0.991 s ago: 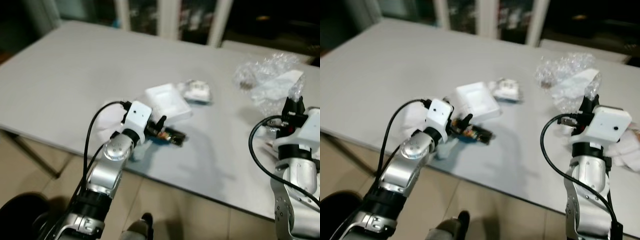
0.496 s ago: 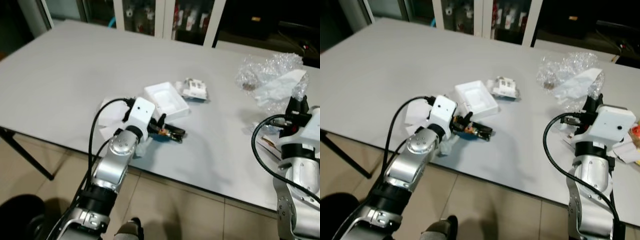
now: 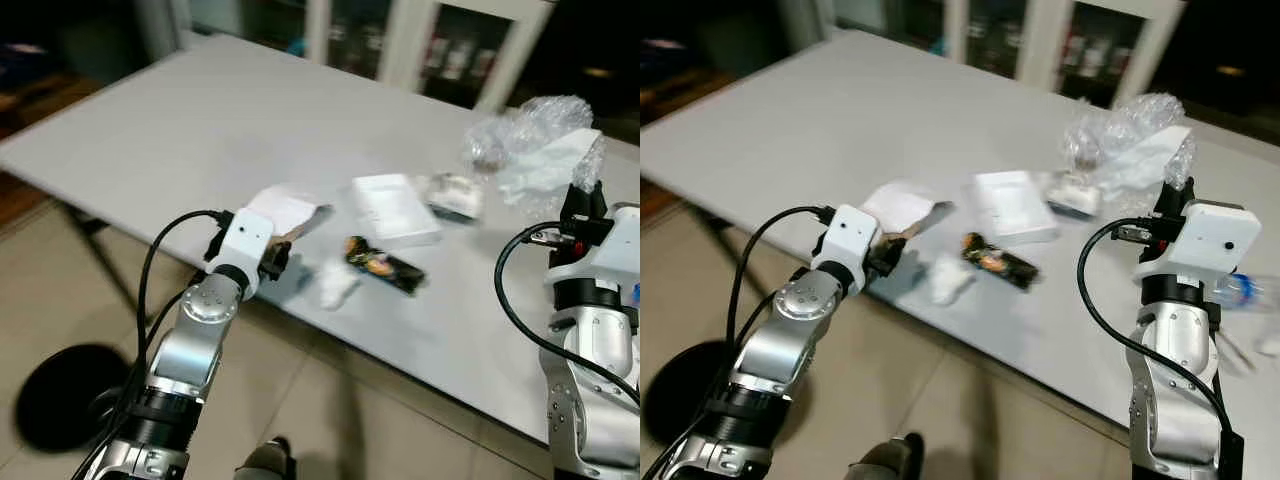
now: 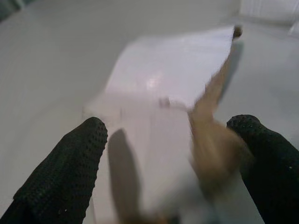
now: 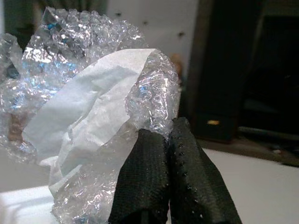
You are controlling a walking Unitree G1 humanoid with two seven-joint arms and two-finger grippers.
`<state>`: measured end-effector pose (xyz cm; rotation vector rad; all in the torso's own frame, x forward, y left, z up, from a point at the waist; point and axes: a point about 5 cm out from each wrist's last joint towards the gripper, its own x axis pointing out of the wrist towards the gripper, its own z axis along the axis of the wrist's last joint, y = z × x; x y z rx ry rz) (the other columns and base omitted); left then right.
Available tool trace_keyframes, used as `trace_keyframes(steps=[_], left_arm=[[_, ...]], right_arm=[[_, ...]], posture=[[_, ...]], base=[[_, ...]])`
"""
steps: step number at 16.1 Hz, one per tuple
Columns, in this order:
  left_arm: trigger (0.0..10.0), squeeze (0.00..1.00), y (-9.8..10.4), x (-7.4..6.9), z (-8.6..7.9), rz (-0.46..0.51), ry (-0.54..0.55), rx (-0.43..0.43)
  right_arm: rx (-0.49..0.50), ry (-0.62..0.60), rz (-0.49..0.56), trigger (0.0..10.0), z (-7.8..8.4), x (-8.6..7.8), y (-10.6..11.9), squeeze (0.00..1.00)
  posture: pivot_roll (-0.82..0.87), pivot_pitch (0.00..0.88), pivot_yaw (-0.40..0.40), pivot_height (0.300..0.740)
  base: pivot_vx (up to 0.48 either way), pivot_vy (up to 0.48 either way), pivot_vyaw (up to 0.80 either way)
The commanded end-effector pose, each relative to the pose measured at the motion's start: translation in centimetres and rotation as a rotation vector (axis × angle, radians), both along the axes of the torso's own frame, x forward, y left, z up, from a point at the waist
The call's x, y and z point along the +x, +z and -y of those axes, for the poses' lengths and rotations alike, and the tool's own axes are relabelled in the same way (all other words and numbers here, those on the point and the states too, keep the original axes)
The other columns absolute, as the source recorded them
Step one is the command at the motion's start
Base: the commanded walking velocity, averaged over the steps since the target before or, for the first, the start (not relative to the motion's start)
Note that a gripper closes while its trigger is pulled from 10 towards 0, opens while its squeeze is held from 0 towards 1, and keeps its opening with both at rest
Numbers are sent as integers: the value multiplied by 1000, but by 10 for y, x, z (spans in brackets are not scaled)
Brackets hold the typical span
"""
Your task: Picking trash to rubbish bin
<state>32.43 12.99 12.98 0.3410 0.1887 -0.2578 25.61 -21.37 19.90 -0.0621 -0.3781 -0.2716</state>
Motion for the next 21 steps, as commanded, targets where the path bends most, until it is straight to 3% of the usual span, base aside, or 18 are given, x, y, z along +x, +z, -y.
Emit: trace_keyframes(steps=[1,8,13,21], left_arm=[[10000,0,1,-2,9,-20,-25,-5],[10000,0,0,-3,9,-62,-28,51],[10000,0,-19,-2,0,-114,4,145],[10000,0,-25,8,-11,-46,58,305]], right_arm=[[1,-11,-11,10000,5,0,-1,0],[9,-17,-11,10000,5,-2,-2,0],[11,-23,-15,10000,7,-3,-3,0],[14,-25,-18,10000,6,-6,-4,0]], posture=[[242,109,-93,740],[237,118,-86,740],[230,120,-87,740],[223,125,-87,740]], base=[[0,0,0],[0,0,0],[0,0,0],[0,0,0]])
